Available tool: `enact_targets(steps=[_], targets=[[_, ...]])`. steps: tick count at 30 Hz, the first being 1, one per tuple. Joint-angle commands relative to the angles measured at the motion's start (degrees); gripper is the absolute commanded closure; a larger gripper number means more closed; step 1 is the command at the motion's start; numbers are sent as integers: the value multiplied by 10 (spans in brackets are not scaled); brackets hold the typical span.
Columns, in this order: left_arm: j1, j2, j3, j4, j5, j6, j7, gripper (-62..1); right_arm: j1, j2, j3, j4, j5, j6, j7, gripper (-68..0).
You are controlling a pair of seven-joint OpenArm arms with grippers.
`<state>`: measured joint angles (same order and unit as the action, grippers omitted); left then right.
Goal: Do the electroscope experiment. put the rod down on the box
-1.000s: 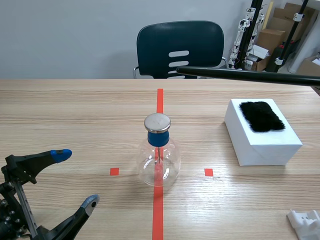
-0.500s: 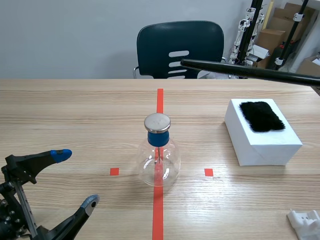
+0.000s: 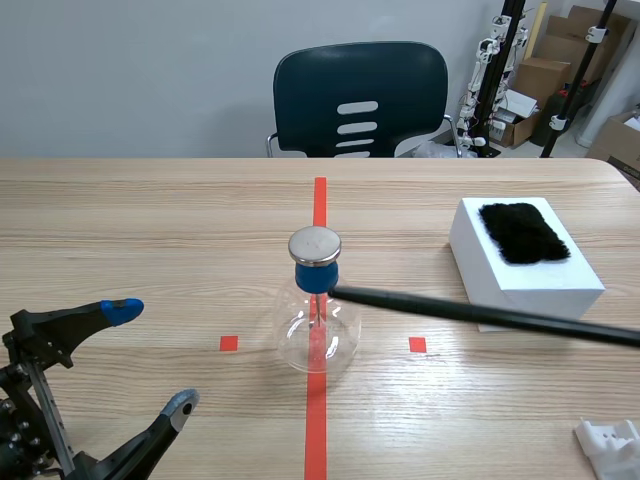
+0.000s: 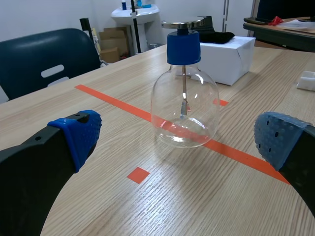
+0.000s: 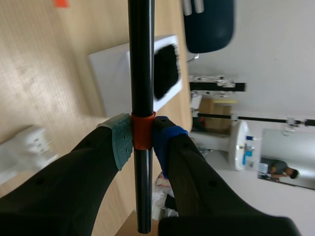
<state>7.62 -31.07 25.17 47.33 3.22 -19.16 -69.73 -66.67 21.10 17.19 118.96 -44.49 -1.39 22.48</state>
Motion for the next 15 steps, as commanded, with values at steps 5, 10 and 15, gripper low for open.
enact_targets(steps=[5, 10, 15], targets=[[0, 3, -1, 6, -4, -1, -10, -623, 11, 72, 11, 12, 47, 89, -27, -4], [0, 3, -1, 6, -4, -1, -10, -623, 34, 104, 11, 14, 71, 203, -46, -4], [0, 3, -1, 6, -4, -1, -10, -623, 77, 115, 11, 14, 92, 307, -70, -4]])
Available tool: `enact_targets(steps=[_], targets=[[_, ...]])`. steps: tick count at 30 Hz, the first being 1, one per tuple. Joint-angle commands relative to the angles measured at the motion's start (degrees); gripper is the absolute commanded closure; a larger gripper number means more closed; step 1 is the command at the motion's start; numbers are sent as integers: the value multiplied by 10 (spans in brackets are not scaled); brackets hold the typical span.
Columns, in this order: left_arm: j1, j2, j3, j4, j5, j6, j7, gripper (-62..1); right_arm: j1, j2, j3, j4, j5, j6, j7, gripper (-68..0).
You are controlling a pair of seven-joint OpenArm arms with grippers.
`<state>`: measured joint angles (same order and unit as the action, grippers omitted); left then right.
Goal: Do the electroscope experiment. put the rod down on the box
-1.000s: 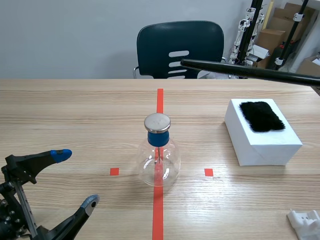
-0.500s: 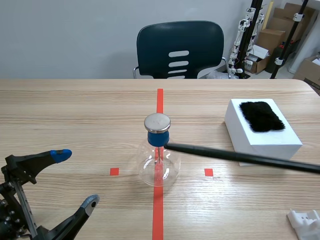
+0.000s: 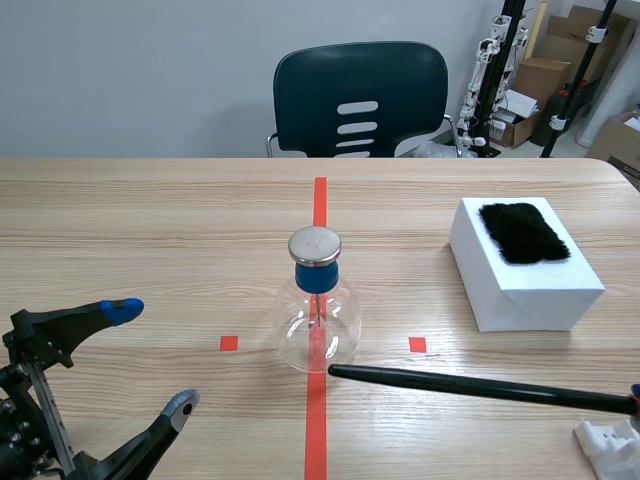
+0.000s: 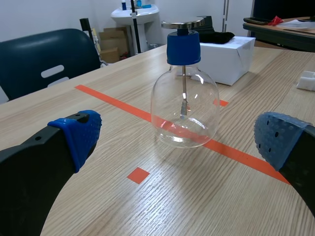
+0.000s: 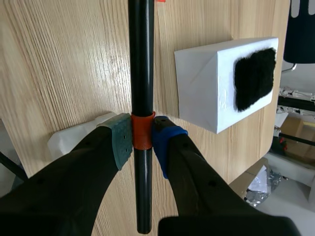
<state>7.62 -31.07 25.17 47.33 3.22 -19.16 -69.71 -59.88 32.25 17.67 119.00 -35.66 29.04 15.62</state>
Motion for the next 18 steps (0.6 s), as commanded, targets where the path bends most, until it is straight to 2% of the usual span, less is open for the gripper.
enact_targets(steps=[1, 3, 7, 18], targets=[[0, 3, -1, 6, -4, -1, -10, -623, 19, 3, 6, 14, 5, 28, -6, -4], [0, 3, -1, 6, -4, -1, -10, -623, 43, 3, 6, 14, 16, 73, -18, -4], [0, 3, -1, 6, -4, -1, -10, -623, 81, 3, -4, 14, 18, 134, -40, -4], [0, 3, -1, 6, -4, -1, -12, -623, 124, 2, -66, 14, 14, 137, -105, -4]])
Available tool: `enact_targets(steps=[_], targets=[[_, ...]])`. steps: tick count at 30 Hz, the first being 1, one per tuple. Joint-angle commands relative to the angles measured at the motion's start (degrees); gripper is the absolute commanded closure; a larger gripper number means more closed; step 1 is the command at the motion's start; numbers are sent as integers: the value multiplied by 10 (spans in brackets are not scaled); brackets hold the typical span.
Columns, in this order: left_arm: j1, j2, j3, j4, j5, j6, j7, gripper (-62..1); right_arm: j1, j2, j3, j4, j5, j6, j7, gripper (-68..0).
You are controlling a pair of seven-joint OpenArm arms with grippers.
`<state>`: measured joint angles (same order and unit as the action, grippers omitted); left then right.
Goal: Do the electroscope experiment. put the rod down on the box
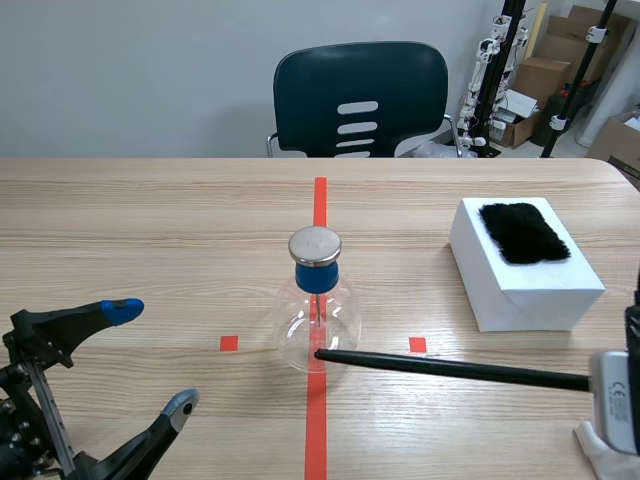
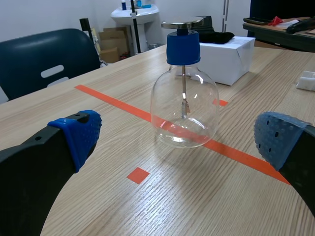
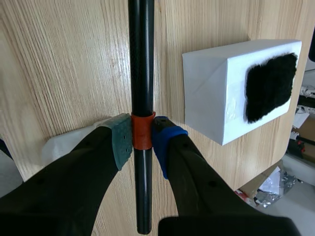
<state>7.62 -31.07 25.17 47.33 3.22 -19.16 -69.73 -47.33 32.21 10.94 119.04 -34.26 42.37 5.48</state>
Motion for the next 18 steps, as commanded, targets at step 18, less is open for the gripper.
enact_targets(steps=[18], targets=[[0, 3, -1, 6, -4, -1, -12, -623, 26, 67, -114, -47, 3, 4, -77, -4]])
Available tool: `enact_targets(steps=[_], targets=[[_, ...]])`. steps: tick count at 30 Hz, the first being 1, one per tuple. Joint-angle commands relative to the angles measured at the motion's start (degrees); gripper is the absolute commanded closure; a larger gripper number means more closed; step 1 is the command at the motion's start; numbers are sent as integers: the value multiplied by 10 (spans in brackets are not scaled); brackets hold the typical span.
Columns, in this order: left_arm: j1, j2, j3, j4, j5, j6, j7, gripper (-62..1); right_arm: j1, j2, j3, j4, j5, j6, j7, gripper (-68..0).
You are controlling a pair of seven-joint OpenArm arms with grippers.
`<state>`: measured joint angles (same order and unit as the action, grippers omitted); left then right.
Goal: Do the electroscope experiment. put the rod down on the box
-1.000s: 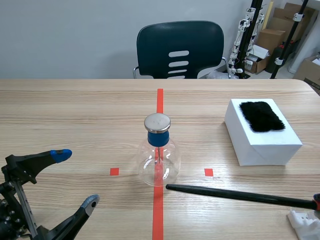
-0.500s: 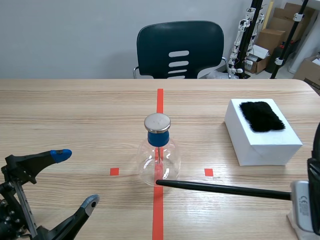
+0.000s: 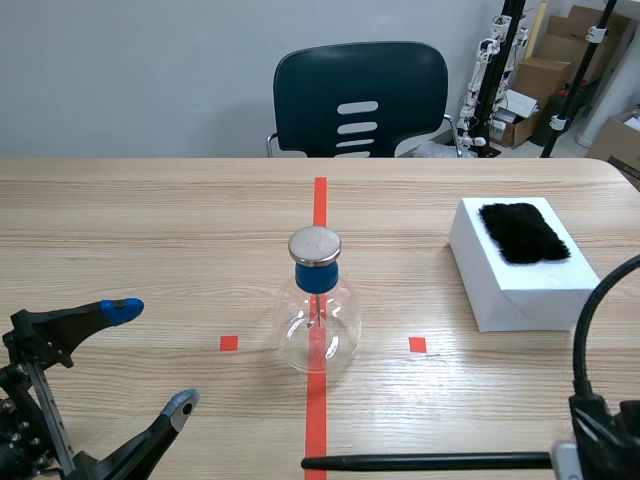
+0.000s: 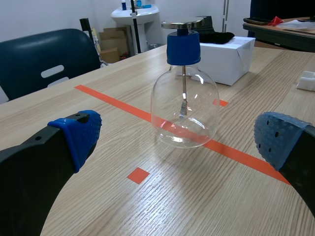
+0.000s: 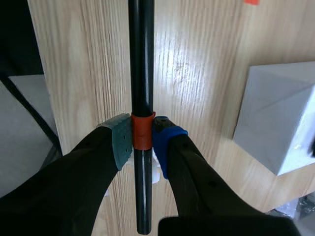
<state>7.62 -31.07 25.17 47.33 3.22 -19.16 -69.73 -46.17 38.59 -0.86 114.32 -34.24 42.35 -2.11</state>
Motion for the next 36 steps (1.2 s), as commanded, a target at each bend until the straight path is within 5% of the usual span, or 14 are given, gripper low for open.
enact_targets(steps=[1, 36], targets=[[0, 3, -1, 6, -4, -1, -12, -623, 21, 5, -2, -7, 3, 4, -4, -4], [0, 3, -1, 6, -4, -1, -12, -623, 146, -10, -117, -169, 0, 4, 7, -4]])
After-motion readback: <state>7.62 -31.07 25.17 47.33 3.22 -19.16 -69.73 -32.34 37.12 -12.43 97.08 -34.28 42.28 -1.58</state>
